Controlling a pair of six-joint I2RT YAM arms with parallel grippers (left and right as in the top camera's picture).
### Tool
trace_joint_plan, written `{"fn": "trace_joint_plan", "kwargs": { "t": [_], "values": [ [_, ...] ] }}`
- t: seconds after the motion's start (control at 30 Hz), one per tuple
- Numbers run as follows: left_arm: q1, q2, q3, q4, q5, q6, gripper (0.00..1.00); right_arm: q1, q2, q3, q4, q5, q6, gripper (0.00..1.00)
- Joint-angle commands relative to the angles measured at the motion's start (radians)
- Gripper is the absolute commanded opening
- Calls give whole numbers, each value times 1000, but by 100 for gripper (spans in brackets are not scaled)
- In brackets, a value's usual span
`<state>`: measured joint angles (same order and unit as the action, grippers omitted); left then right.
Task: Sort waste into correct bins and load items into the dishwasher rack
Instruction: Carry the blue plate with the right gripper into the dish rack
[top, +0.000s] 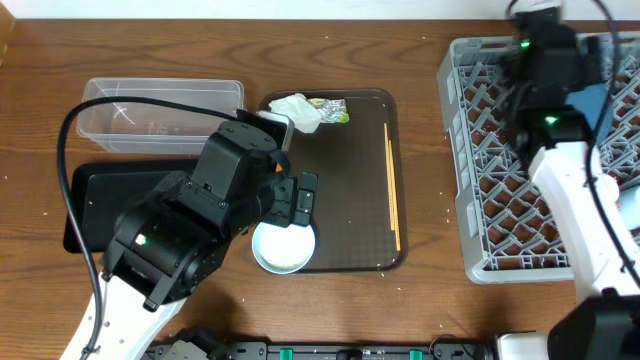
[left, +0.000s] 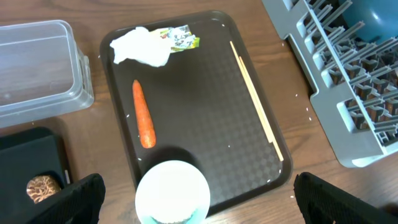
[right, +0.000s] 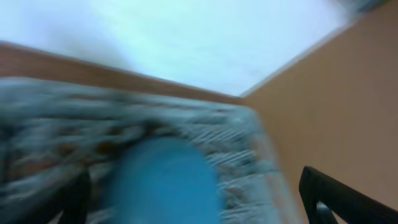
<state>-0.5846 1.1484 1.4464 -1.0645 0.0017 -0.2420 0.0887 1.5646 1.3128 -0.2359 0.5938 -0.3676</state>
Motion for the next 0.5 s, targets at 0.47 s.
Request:
{"fn": "trace_joint_plan", "kwargs": {
  "t": [0.47],
  "values": [
    [27, -29, -4, -183, -156, 19, 98, 303, -73, 2, -399, -864, 513, 99]
  ]
}}
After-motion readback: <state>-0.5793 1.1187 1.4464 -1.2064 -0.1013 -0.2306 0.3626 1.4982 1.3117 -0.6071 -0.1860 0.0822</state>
